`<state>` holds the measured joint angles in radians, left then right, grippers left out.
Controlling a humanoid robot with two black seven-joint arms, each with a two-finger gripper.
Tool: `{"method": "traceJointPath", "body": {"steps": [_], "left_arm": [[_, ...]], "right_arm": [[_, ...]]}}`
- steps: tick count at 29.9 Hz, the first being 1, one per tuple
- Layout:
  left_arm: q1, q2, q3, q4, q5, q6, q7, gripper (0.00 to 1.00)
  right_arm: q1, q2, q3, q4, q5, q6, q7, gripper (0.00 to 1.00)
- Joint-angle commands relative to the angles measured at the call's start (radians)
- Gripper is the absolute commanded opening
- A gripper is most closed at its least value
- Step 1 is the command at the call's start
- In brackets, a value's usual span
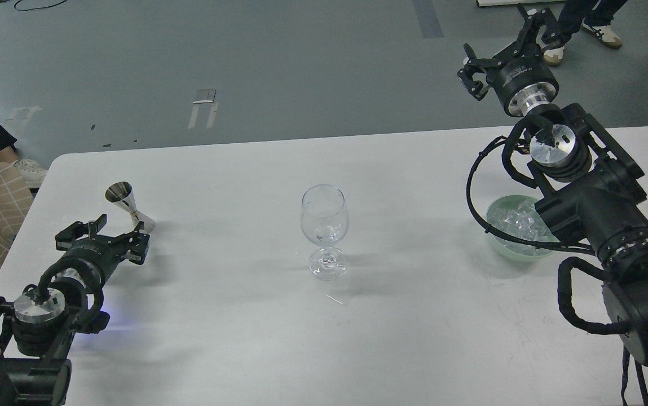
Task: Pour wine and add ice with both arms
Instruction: 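Close the left gripper on the metal jigger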
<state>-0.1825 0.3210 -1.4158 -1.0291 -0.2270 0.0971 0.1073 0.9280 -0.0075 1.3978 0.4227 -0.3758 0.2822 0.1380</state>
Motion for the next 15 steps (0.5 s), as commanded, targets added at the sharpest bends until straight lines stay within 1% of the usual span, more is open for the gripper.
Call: {"method": "traceJointPath", "body": {"steps": [1,6,15], "left_arm": [[-0.020,-0.017,0.000,0.018,0.002,-0.014,0.002,0.70],[-0.043,-0.022,0.003,0.021,0.000,-0.014,0.003,0.70],[-0.055,-0.025,0.001,0.080,0.002,-0.017,0.002,0.70]], "right_arm": [[-0.002,0.000,0.000,-0.001,0.000,-0.001,0.000,1.00],[-0.002,0.000,0.000,-0.002,0.000,-0.001,0.000,1.00],[-0.002,0.000,-0.002,-0.004,-0.002,-0.001,0.000,1.00]]}}
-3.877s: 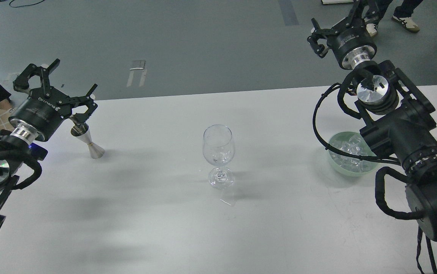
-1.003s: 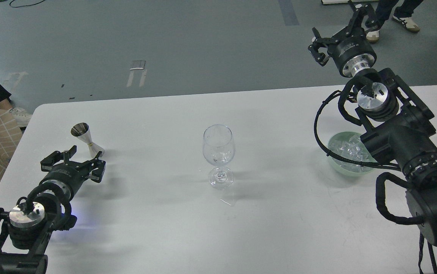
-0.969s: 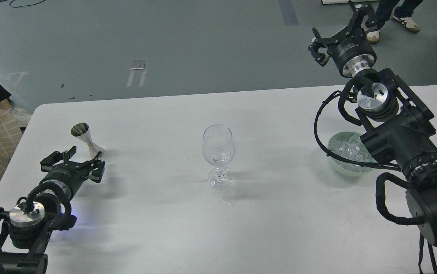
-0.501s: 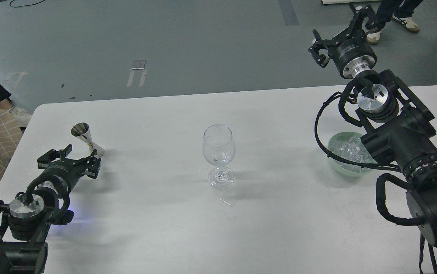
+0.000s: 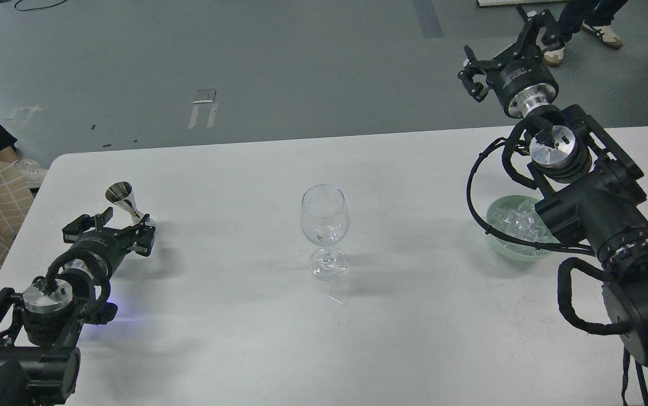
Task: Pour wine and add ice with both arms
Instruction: 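Close the left gripper on the metal jigger, then lift the jigger upright with the left gripper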
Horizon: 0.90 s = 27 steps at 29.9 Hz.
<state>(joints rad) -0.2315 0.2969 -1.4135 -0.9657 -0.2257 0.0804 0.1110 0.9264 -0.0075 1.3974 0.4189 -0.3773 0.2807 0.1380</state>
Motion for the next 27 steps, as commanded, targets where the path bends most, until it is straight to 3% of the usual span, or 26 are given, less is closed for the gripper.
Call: {"method": "traceJointPath", "body": {"steps": [1,27], "left_arm": [[-0.015,-0.004,-0.001,0.021,-0.001,-0.001,-0.004,0.70],[-0.091,-0.025,-0.001,0.099,-0.001,-0.002,-0.007,0.70]], "right_arm": [[0.000,0.000,-0.001,0.000,0.000,0.000,0.000,1.00],[-0.008,0.000,-0.001,0.000,0.000,0.000,-0.001,1.00]]}}
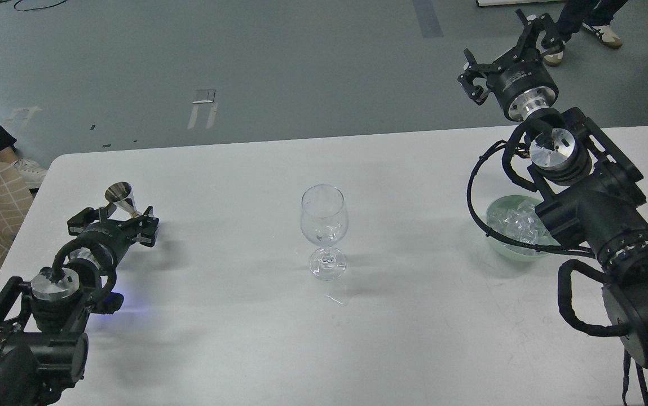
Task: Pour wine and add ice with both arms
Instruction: 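Lift the jigger upright with the left gripper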
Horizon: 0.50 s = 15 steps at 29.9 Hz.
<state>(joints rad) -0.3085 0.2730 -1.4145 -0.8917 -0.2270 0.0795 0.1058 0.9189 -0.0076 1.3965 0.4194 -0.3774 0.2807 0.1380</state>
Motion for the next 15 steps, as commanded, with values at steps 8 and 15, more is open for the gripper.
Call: {"method": "traceJointPath", "body": {"steps": [8,15], "left_arm": [[-0.037,-0.005,0.000,0.065,0.000,-0.030,0.002,0.70],[-0.054,-0.012,0.002,0.089,0.002,-0.030,0.002,0.68]], "right_arm": [[0.001,0.000,0.001,-0.001,0.000,0.000,-0.001,1.00],[0.001,0.000,-0.001,-0.001,0.000,0.000,-0.001,1.00]]}}
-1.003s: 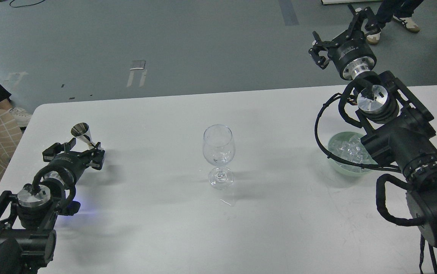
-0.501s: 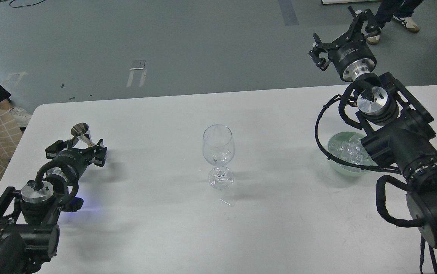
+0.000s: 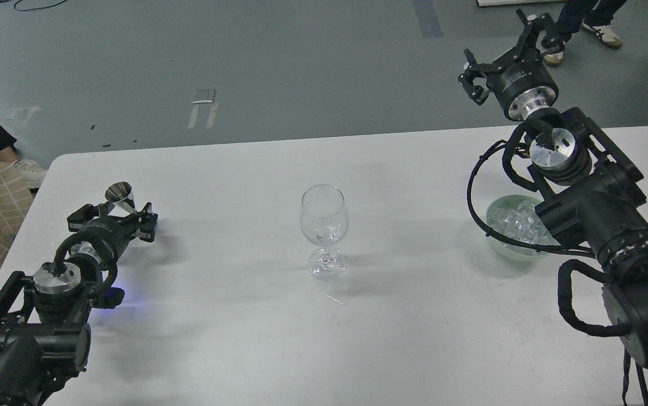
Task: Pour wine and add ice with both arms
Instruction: 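Lift the jigger upright with the left gripper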
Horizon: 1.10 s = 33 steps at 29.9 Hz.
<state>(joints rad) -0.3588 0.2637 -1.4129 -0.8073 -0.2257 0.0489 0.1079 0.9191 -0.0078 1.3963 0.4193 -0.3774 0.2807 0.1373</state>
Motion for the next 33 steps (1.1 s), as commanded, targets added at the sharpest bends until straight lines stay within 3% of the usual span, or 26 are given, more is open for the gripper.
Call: {"method": "traceJointPath", "body": {"steps": [1,20,33], "left_arm": [[-0.005,-0.003,0.000,0.005,0.000,-0.001,0.001,0.67],[-0.074,-0.014,0.000,0.112,0.000,-0.038,0.003,0.64],[-0.071,-0.014,0.032,0.114,-0.001,-0.086,0.001,0.50]], "right_arm": [[0.001,0.000,0.000,-0.001,0.000,0.000,0.001,1.00],[0.000,0.000,0.000,-0.004,0.000,0.000,0.001,1.00],[0.000,0.000,0.000,-0.004,0.000,0.000,-0.001,1.00]]}}
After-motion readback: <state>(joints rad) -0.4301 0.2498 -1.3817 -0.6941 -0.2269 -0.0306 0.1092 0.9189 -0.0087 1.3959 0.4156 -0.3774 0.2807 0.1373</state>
